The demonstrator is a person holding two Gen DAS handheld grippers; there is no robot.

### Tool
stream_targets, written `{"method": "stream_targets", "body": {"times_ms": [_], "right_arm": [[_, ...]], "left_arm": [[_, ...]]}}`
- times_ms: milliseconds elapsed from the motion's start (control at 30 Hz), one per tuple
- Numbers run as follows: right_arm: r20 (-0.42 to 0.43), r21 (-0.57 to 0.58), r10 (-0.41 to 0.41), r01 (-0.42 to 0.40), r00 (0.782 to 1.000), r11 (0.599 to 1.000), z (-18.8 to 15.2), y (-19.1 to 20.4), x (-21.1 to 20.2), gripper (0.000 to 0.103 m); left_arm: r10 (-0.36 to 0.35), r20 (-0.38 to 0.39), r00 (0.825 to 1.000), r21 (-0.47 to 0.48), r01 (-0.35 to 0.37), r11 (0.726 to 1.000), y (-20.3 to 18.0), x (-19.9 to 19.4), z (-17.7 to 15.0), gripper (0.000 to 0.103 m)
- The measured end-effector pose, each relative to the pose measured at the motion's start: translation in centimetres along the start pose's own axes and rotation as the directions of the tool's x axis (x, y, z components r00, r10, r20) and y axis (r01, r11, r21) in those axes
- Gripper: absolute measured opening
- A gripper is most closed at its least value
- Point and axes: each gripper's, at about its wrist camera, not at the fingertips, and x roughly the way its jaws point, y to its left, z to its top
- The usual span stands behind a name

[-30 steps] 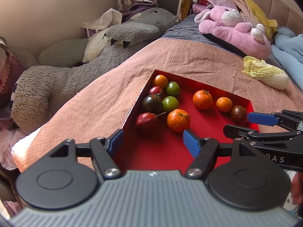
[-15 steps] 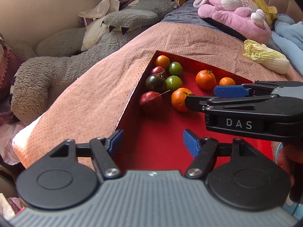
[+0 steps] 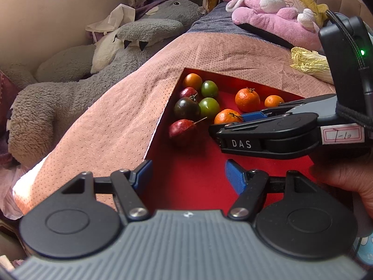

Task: Organize fruits
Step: 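Close the right tool on a tangerine in the red tray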

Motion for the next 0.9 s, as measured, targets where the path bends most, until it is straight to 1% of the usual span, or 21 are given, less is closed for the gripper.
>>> {"method": "stream_targets", "body": {"times_ms": [67,200,400,533,733,900], "right_arm": [[0.005,0.014,-0.018,0.018,1.0,1.0,-0.3,-0.8,-0.8,0.044],[0.035,0.044,-0.026,0.024,0.999,0.999,-1.0,-2.3,-3.1,0.044],[0.055,0.071,-0.034,0.03,0.998,0.997,-1.7,-3.2,-5.4,0.044],[0.07,0.095,-0.031,0.024,0.997,0.995,-2.6,-3.5,-6.7,0.044],[0.058,0.094,-0.027,0.021,0.998,0.995,-4.0,-3.6,-7.6,0.044],[0.052,0.106,-0.021,0.015,0.998,0.994,-4.7,-3.6,-7.7,0.044]], "left_arm": [[0.009,0.007,1.0,0.011,-0.009,1.0,-0.2,0.2,0.1,0.071],[0.03,0.022,0.999,0.039,-0.03,0.999,-0.8,0.8,0.7,0.071],[0.05,0.019,0.999,0.055,-0.05,0.997,-1.4,1.9,1.4,0.071],[0.035,0.004,0.999,0.062,-0.035,0.997,-1.9,2.6,1.6,0.071],[0.023,-0.026,0.999,0.023,-0.023,0.999,-1.7,3.6,1.7,0.071],[0.018,-0.035,0.999,-0.005,-0.018,1.0,-1.6,3.9,1.9,0.07]]}}
